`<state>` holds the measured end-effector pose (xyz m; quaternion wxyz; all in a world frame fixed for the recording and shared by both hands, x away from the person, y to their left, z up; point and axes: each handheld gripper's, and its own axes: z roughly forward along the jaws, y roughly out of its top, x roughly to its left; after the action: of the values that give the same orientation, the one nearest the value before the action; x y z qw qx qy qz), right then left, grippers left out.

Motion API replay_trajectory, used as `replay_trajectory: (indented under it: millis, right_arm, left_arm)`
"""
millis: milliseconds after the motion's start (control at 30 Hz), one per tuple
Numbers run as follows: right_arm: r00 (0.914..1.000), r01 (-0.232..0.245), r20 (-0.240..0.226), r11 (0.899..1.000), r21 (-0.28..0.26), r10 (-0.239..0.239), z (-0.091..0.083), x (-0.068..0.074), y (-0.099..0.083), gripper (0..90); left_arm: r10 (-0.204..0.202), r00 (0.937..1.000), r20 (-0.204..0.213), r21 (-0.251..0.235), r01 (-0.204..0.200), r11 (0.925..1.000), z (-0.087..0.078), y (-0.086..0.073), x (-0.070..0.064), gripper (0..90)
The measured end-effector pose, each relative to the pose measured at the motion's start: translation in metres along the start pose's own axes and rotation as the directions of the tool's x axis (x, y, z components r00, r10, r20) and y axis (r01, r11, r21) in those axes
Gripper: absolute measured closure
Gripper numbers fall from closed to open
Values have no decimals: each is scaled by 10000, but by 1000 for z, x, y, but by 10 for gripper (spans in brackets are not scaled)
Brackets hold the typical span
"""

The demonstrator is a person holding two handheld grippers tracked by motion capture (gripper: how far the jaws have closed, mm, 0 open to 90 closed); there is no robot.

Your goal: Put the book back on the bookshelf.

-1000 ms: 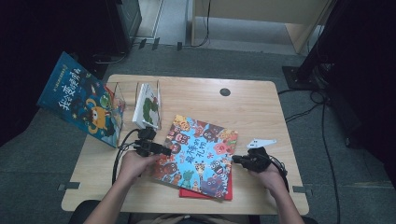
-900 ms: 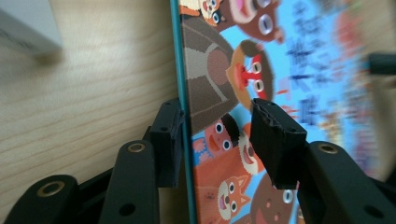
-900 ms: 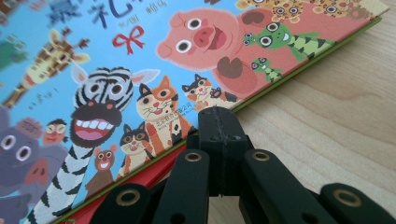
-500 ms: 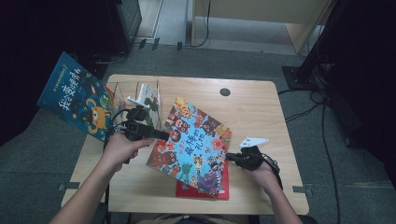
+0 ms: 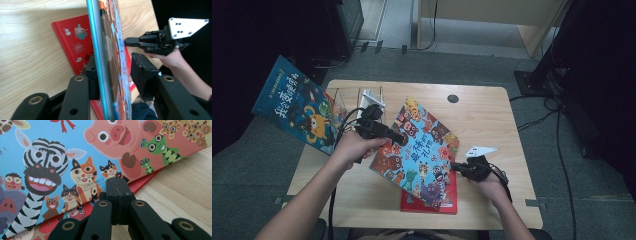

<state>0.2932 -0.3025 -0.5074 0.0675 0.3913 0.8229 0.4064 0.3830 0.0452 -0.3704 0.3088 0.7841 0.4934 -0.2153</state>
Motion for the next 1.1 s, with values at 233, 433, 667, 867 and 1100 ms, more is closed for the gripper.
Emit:
replay_trajectory:
  millis: [233,433,667,867,1100]
  right_arm:
    - [10000,75,52,9999,-79,-75,3,3,1,894]
    - [10000,47,18,9999,-115,-46,4,3,1,887]
    - [10000,0,45,9998,-195,1,6,5,1,890]
    - [10000,-66,33,9996,-269,67,9,7,2,890]
    - [9999,-92,110,9994,-344,96,11,10,3,890]
  left_arm:
    - [294,9988,-386,561,-272,9981,7,4,-2,685]
    - [245,9997,59,638,-248,9977,4,4,0,727]
    - [-18,9986,524,537,-11,9986,1,7,1,731]
    - [-271,9972,698,682,223,9974,1,10,2,723]
    - [-289,9979,572,777,244,9967,0,12,3,714]
